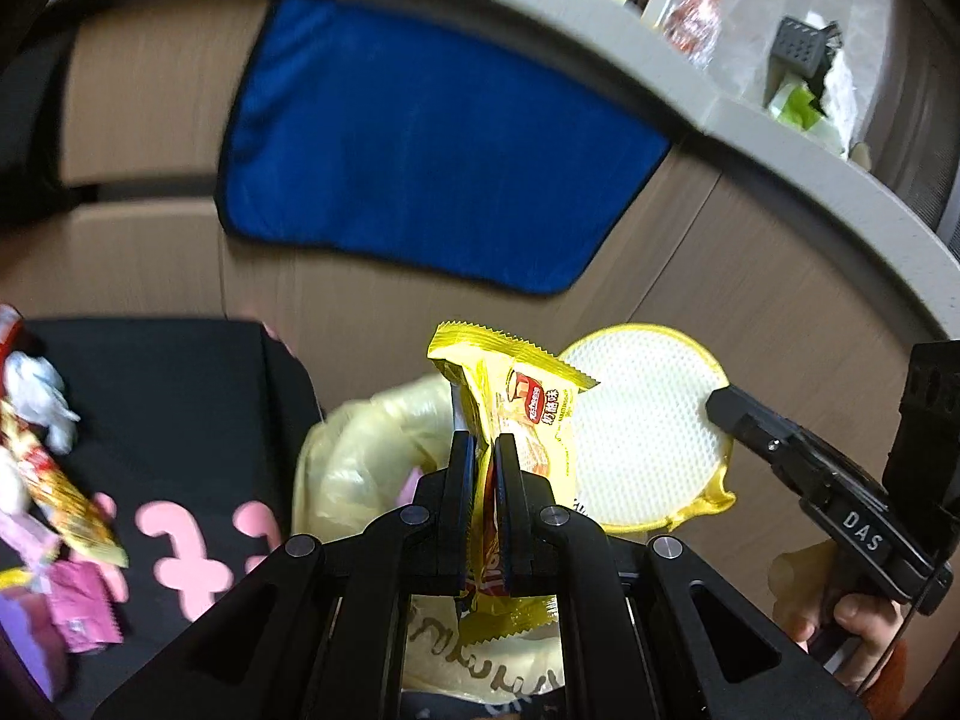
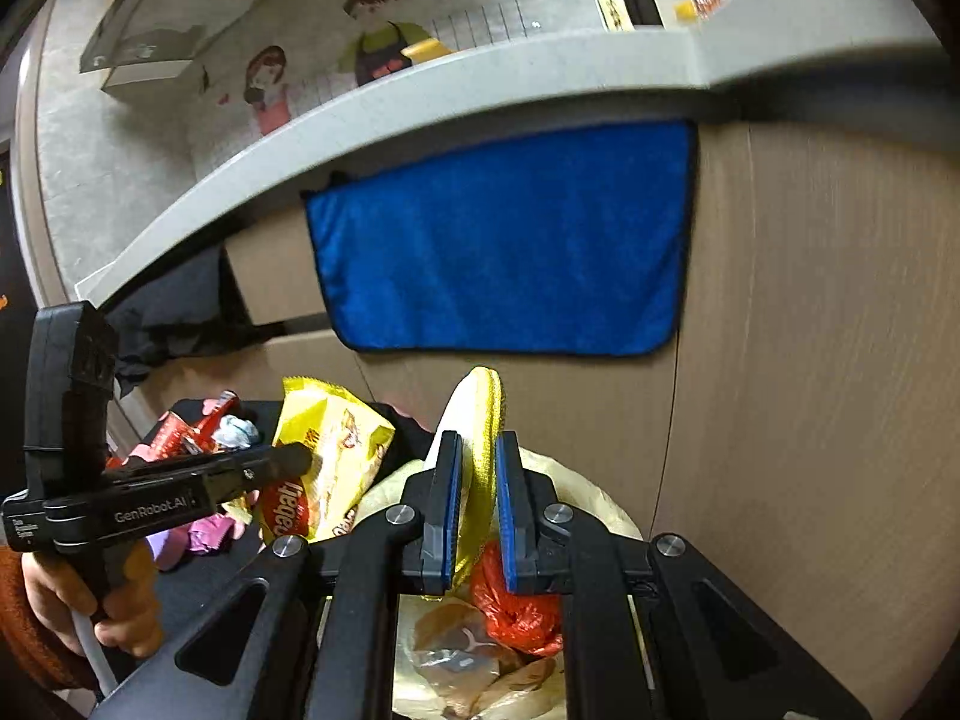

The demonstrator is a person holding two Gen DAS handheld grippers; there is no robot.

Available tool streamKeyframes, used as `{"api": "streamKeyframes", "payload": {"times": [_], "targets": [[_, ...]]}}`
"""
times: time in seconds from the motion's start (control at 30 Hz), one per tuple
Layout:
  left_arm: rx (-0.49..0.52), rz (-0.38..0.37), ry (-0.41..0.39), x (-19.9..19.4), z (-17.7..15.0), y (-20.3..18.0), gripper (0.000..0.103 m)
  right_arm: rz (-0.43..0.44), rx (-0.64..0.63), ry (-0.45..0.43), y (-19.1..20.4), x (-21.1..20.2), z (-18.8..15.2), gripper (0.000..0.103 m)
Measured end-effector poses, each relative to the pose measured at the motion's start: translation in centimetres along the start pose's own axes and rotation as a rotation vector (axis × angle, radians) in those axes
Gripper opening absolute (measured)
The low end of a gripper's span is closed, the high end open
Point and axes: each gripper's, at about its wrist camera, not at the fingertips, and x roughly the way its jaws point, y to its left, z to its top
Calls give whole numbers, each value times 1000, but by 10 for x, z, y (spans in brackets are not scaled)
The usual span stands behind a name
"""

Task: Collect trash
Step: 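Carry the snack packet and sponge over the yellow bag and release both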

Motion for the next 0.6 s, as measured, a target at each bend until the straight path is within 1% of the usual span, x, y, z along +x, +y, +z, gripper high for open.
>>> {"api": "streamKeyframes", "payload": {"times": [0.03,0.1,0.17,0.2,0.27,0.33,0.43,0.5,0.6], "targets": [[-10,-14,27,10,-2,3,7,-3,7,7,-3,4,-1,10],[-41,-24,78,28,-6,13,14,-7,18,24,-7,11,-5,10],[-87,-42,116,42,-9,24,38,-10,26,43,-11,19,-8,10],[-113,-46,119,44,-10,30,41,-9,28,52,-11,24,-11,10],[-151,-25,110,41,-11,41,41,-11,30,76,-12,35,-16,10],[-154,16,97,34,-11,49,41,-9,39,111,-14,52,-22,10],[-140,49,85,16,-11,55,41,0,68,193,-18,87,-37,10],[-124,56,75,2,-13,56,41,-18,62,231,-16,104,-46,10],[-66,82,50,-20,-17,60,41,-46,47,293,-13,127,-61,10]]}}
